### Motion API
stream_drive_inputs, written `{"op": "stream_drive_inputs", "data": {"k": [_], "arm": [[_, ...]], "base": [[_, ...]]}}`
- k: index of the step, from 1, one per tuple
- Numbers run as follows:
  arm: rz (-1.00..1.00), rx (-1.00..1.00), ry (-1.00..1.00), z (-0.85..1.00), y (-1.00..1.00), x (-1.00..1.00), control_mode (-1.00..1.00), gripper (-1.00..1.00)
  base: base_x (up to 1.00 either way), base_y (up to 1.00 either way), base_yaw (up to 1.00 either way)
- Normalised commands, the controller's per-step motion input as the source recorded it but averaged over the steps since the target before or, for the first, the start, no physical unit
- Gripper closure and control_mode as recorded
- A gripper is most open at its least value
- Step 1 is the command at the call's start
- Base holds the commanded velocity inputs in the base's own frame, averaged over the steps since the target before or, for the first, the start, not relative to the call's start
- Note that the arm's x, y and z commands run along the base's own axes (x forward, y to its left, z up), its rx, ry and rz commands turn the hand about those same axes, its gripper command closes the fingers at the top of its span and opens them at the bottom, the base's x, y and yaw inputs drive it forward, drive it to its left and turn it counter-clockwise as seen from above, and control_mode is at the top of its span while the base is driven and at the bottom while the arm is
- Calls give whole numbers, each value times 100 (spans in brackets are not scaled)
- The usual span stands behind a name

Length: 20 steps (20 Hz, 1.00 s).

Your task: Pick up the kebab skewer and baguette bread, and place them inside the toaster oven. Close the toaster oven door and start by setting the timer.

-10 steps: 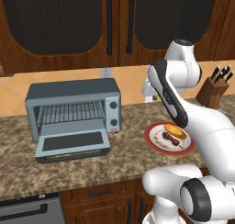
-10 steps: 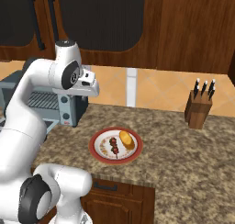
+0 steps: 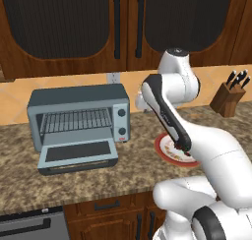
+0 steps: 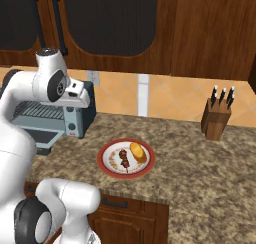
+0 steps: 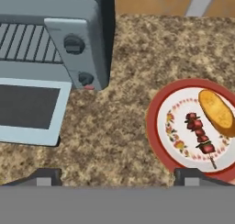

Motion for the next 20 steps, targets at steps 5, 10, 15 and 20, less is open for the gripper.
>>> {"op": "stream_drive_inputs", "data": {"k": [5,10,15,20], "arm": [[-2,0,-8,-19,46,1,-100,-100],[0,0,-22,-18,32,-29,-100,-100],[-2,0,-22,-8,62,-71,-100,-100],[-8,3,-10,0,53,-48,-100,-100]], "base": [[0,0,0],[0,0,0],[0,0,0],[0,0,0]]}}
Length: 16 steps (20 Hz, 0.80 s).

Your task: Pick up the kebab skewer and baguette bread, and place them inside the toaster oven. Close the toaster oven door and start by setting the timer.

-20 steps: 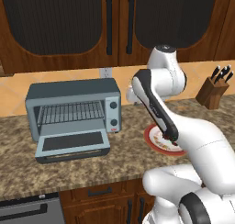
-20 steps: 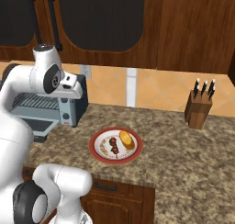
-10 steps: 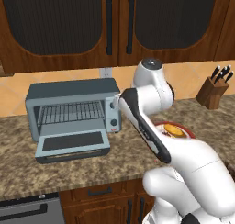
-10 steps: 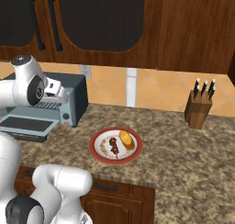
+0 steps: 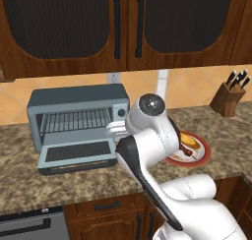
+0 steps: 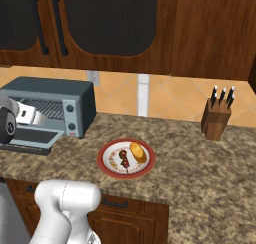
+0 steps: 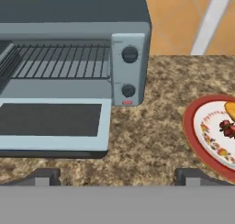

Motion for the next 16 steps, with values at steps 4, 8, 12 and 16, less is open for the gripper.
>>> {"op": "stream_drive_inputs", "data": {"k": [4,8,12,16], "arm": [[-11,2,-11,0,42,-1,-100,-100],[-14,0,-6,0,57,16,-100,-100],[-11,2,-1,0,25,12,-100,-100],[-7,1,-7,-4,18,0,-100,-100]], "base": [[0,0,0],[0,0,0],[0,0,0],[0,0,0]]}}
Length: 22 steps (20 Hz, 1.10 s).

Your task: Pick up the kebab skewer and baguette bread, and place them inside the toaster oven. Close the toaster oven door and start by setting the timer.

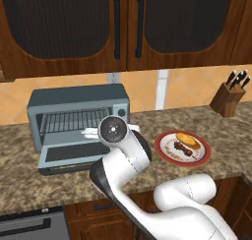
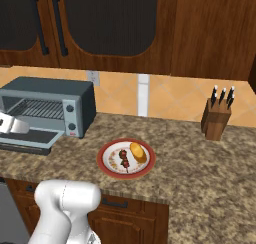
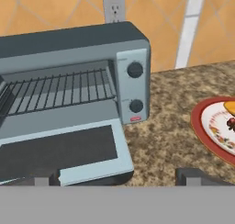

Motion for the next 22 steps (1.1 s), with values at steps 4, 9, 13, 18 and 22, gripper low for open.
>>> {"op": "stream_drive_inputs", "data": {"k": [4,9,13,18,22], "arm": [[-3,0,-11,-31,35,0,-100,-100],[6,0,-13,-18,8,3,-100,-100],[19,0,-24,-10,-2,26,-100,-100],[13,0,-9,0,0,54,-100,-100],[5,0,-8,0,0,55,-100,-100]], "base": [[0,0,0],[0,0,0],[0,0,0],[0,0,0],[0,0,0]]}}
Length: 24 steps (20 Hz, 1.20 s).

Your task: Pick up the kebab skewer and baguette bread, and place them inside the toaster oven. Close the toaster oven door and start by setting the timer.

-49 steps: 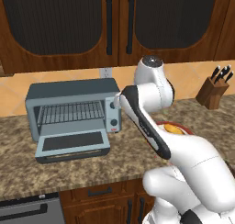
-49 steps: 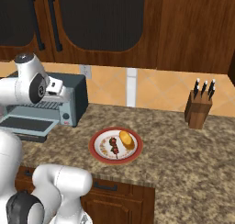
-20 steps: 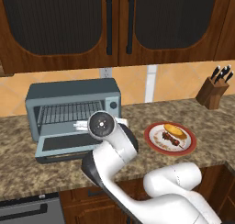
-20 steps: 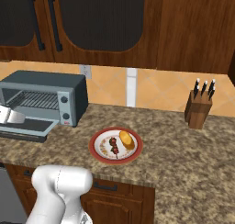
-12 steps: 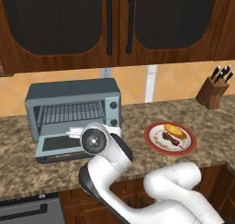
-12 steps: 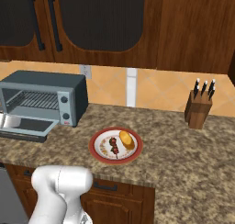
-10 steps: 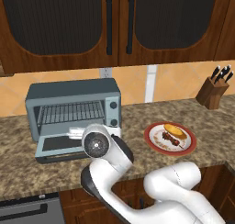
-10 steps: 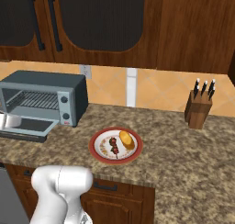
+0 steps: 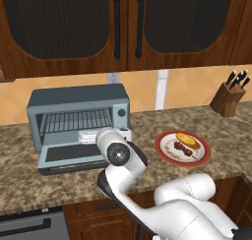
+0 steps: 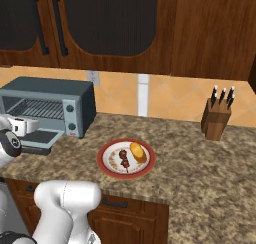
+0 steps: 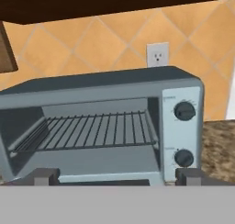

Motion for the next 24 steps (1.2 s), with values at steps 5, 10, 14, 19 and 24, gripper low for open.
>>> {"op": "stream_drive_inputs", "data": {"k": [5,10,14,19,24], "arm": [[0,0,-2,-1,31,8,-100,-100],[0,0,0,0,23,19,-100,-100],[0,0,0,0,3,23,-100,-100],[0,0,0,-5,0,24,-100,-100],[0,0,0,-1,0,27,-100,-100]], "base": [[0,0,0],[0,0,0],[0,0,0],[0,0,0],[0,0,0]]}}
